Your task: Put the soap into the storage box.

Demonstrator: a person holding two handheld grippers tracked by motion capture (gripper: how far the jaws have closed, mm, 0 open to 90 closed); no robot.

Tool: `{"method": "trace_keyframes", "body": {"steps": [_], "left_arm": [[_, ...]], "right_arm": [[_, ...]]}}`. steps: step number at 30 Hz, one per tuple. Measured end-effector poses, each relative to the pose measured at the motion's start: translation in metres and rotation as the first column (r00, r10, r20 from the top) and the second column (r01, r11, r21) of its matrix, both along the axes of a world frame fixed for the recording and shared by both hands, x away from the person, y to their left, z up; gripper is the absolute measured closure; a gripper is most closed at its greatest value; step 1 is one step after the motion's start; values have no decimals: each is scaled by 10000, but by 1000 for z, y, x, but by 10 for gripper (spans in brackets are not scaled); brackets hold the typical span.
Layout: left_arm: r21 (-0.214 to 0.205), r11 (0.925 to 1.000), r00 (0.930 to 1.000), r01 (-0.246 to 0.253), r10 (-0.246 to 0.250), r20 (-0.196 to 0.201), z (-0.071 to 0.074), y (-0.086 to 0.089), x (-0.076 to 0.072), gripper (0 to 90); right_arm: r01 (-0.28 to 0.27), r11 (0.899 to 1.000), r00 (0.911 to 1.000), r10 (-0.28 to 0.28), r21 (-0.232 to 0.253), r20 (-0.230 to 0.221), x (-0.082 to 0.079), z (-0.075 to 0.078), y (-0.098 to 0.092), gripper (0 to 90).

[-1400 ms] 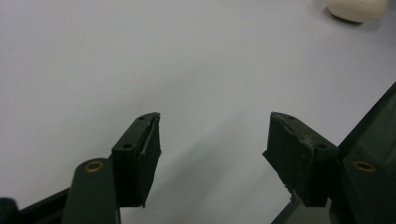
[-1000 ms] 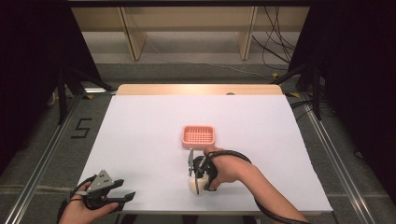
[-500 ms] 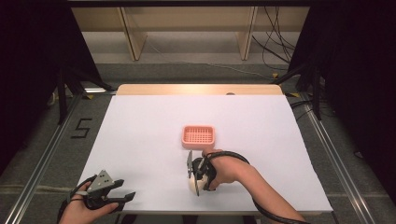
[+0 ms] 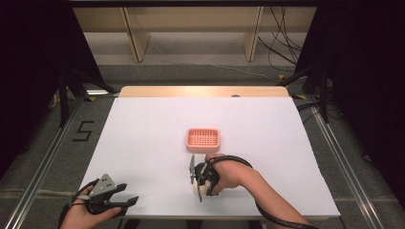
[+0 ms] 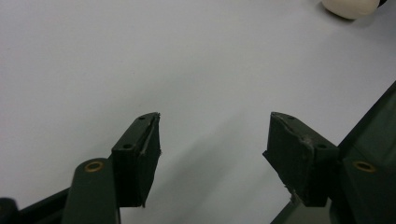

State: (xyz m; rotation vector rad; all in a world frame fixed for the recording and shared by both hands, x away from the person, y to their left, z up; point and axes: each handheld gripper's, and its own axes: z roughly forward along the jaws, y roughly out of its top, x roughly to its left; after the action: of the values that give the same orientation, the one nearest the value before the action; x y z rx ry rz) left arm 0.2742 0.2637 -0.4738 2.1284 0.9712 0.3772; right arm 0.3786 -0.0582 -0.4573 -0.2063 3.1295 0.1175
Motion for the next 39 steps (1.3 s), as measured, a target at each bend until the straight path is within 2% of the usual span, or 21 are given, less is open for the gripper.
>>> {"method": "trace_keyframes", "body": {"steps": [2,3,4,5,6,7,8,11,13,15,17,18,22,23,26,27,28,29,36,37,39], "left_arm": [[-3,10000,10000,9,-9,1,0,0,0,346],[-151,9998,9998,-136,133,-167,0,-1,-1,346],[-151,9998,9998,-136,133,-167,0,-1,-1,346],[-2,10000,10000,14,-14,3,0,0,0,346],[-2,10000,10000,14,-14,3,0,0,0,346],[-9,10000,10000,0,0,-12,0,0,0,346],[-15,10000,10000,-3,3,-26,0,0,0,346],[-118,9999,10000,-60,60,-18,-1,-1,0,346],[-113,9999,10000,-65,65,-23,-1,-1,0,346],[-126,9999,10000,-77,77,-15,-1,-1,0,346],[-77,9999,10000,-66,66,-34,0,-1,0,346],[-94,9999,10000,-66,66,-41,0,-1,0,346],[-102,9999,10000,-61,61,-34,0,-1,0,346],[-120,9999,10000,-72,72,-4,-1,-1,0,346],[-120,9999,10000,-69,69,-19,-1,-1,0,346],[-120,9999,10000,-69,69,-19,-1,-1,0,346],[-105,9999,10000,-64,63,-33,0,-1,0,346],[-88,9999,10000,-63,63,-30,0,-1,0,346],[-111,9999,10000,-76,76,-9,0,-1,0,346],[-109,9999,10000,-78,78,-12,0,-1,0,346],[-109,9999,10000,-73,73,-3,0,-1,0,346]], "right_arm": [[-7,10000,10000,7,95,-10,0,0,0,501],[300,9996,9995,-299,14,-76,-2,1,0,501],[332,9994,9994,-331,28,-110,-1,1,0,502],[497,9988,9987,-496,39,-118,-2,1,-1,502],[205,9996,9998,-204,210,-81,0,0,-1,503],[205,9996,9998,-204,210,-81,0,0,-1,503],[663,9976,9976,-659,184,-212,-2,1,-2,503],[700,9973,9973,-695,234,-231,-3,1,-3,504],[729,9971,9973,-728,195,-70,-4,2,-4,504],[750,9965,9970,-743,358,-203,-2,3,-5,504],[883,9957,9961,-881,264,-111,-3,6,-6,504],[963,9948,9951,-955,319,-258,-3,6,-7,504],[988,9947,9949,-982,293,-238,-2,10,-8,505],[1205,9924,9925,-1199,265,-246,-3,11,-9,504],[1286,9912,9916,-1281,299,-185,-3,12,-9,504],[914,9950,9957,-908,404,-160,0,12,-9,504],[1124,9929,9937,-1121,399,-99,-1,13,-10,504],[1359,9903,9905,-1352,302,-247,-2,14,-10,504],[1531,9878,9881,-1527,299,-179,0,20,-13,504],[1343,9901,9909,-1342,397,-53,2,20,-14,504],[1359,9898,9907,-1359,418,-45,2,20,-14,504]]}}
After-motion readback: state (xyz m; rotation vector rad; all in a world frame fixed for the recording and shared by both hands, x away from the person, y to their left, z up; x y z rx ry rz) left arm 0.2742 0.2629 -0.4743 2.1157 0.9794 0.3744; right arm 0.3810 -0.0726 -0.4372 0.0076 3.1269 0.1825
